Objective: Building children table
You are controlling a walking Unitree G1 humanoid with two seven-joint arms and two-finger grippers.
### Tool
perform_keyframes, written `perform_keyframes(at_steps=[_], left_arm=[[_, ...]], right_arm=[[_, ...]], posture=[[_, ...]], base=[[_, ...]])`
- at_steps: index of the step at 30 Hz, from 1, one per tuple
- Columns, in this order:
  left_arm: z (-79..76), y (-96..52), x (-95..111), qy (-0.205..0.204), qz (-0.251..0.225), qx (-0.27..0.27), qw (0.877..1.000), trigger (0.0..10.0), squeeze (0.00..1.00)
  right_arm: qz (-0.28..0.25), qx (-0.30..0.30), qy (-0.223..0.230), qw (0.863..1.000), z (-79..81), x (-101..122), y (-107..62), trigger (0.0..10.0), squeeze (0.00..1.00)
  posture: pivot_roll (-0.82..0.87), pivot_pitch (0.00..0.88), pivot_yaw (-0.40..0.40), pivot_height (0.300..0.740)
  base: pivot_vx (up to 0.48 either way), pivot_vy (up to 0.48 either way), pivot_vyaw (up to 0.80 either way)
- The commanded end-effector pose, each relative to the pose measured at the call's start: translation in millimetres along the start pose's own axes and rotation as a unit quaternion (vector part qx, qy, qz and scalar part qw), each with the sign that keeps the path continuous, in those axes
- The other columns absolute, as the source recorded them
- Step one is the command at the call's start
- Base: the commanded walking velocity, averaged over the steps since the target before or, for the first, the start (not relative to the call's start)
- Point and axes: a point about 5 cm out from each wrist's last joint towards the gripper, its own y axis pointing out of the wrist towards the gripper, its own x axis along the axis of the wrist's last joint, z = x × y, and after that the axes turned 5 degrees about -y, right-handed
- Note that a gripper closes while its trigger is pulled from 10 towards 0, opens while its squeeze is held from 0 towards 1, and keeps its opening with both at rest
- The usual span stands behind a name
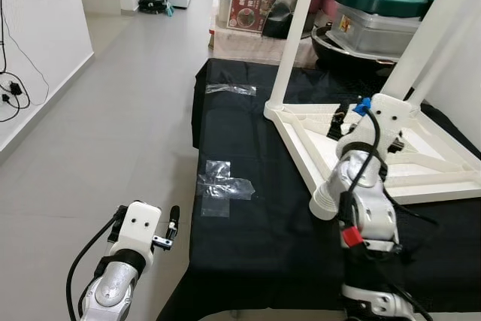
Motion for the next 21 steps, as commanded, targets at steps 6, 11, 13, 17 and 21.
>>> perform_keyframes(at_steps=[6, 11, 13, 17, 21], left_arm=[[-4.4, 2.2, -5, -0.004, 0.006, -0.013, 1.000, 10.0, 0.00], [-5.3, 2.2, -5, -0.005, 0.007, -0.015, 1.000, 10.0, 0.00], [-6.1, 2.4, -6, -0.005, 0.008, -0.017, 1.000, 10.0, 0.00], [-6.8, 3.3, -5, -0.005, 0.008, -0.019, 1.000, 10.0, 0.00], [-7.5, 4.3, -5, -0.005, 0.007, -0.022, 1.000, 10.0, 0.00]], right_arm=[[-0.014, 0.055, -0.020, 0.998, -21.1, -1, 5.3, 10.0, 1.00], [-0.011, 0.080, -0.022, 0.997, -24.7, -1, 9.5, 10.0, 1.00], [-0.007, 0.120, -0.016, 0.993, -23.2, 1, 12.0, 10.0, 1.00], [-0.006, 0.190, -0.029, 0.981, -19.5, 6, 15.6, 10.0, 1.00], [0.016, 0.237, -0.034, 0.971, -28.0, 10, 28.1, 10.0, 1.00]], posture=[[0.07, 0.000, -0.126, 0.740], [0.07, 0.000, -0.121, 0.740], [0.07, 0.000, -0.121, 0.740], [0.06, 0.000, -0.116, 0.740], [0.06, 0.000, -0.114, 0.740]], base=[[0.000, 0.000, 0.00], [0.000, 0.000, 0.00], [0.000, 0.000, 0.00], [0.000, 0.000, 0.00], [0.000, 0.000, 0.00]])
